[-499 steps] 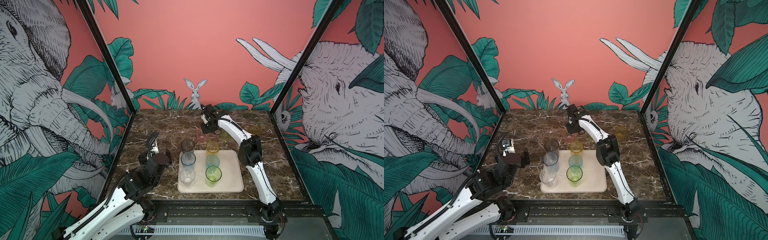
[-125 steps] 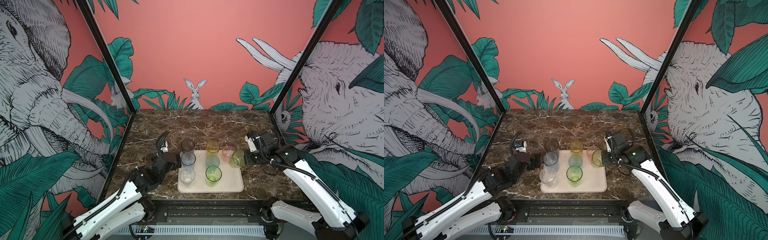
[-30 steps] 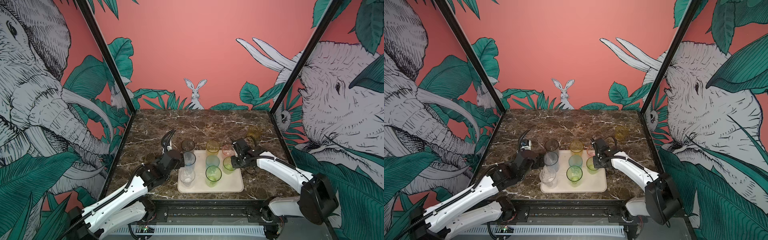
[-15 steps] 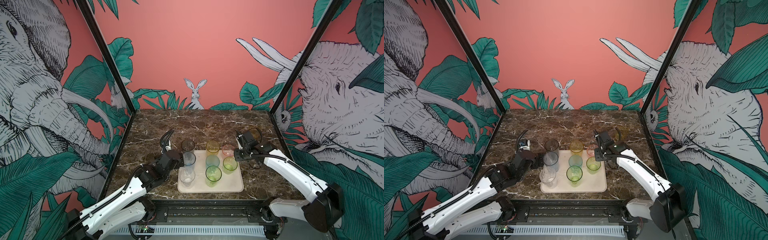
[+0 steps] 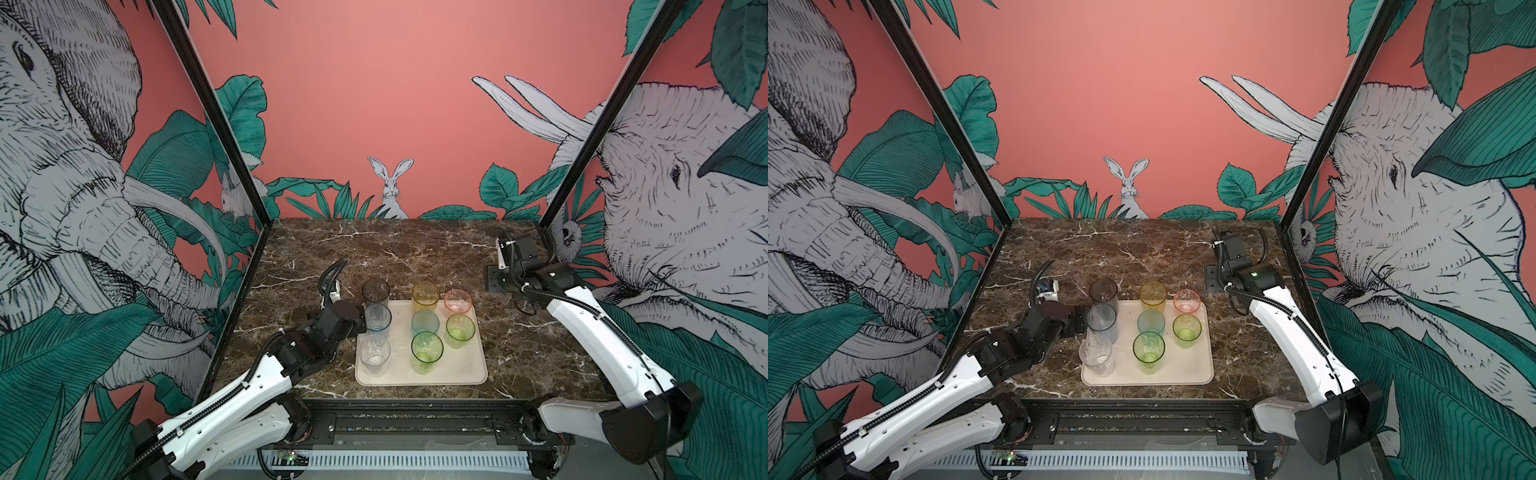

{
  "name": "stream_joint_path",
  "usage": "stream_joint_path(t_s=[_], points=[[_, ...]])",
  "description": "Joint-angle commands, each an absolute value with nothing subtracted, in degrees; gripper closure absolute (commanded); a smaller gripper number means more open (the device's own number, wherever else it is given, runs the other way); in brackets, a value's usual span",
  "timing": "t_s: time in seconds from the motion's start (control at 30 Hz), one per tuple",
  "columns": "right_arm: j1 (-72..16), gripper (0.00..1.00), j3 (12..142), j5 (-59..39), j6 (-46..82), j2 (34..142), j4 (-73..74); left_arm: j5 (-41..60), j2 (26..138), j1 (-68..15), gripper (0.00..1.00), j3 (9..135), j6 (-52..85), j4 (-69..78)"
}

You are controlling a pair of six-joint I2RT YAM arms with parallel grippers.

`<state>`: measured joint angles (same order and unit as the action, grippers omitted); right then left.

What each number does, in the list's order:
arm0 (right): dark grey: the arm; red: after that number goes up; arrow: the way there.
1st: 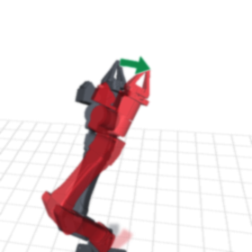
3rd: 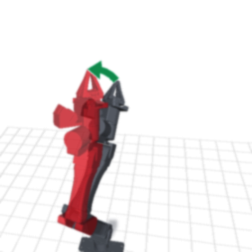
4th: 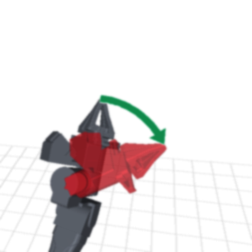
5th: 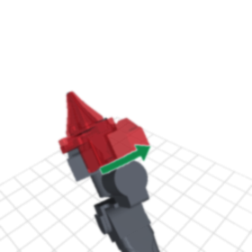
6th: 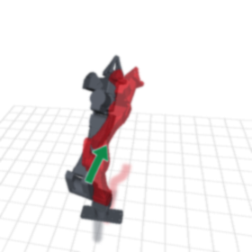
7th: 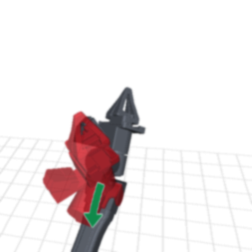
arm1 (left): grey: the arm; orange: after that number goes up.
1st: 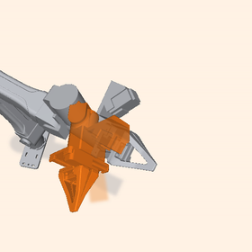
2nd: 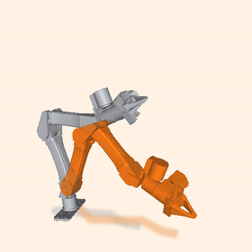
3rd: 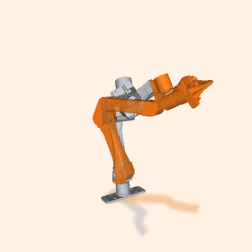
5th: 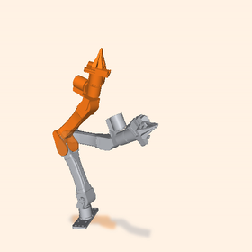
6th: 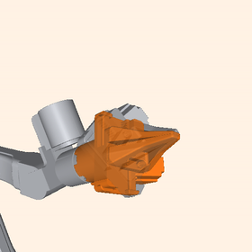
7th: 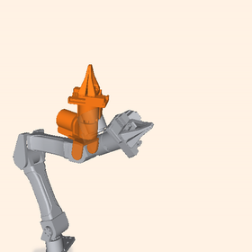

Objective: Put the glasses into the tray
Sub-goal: 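Open the right gripper and move it over the yellow glass on the table, then lower the right gripper onto the yellow glass rim and close it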

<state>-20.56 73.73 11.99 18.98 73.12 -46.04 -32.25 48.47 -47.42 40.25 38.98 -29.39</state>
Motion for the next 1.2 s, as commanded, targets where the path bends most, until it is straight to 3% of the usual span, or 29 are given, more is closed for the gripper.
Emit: stream_joint_path(t_s=[0.0, 0.73, 1.17], points=[[-18.6, 0.32, 75.7, 15.8, 17.8, 75.3, -42.5, -34.0, 47.3, -47.0, 0.02, 40.8, 38.8, -30.3], [1.8, 0.24, 85.6, 5.9, 20.8, 96.2, -34.4, -34.1, 47.4, -47.0, 0.02, 40.7, 38.1, -30.1], [6.2, 0.27, 95.7, -0.9, 21.5, 108.6, -39.4, -34.9, 47.4, -47.0, 0.02, 41.4, 37.2, -30.9]])
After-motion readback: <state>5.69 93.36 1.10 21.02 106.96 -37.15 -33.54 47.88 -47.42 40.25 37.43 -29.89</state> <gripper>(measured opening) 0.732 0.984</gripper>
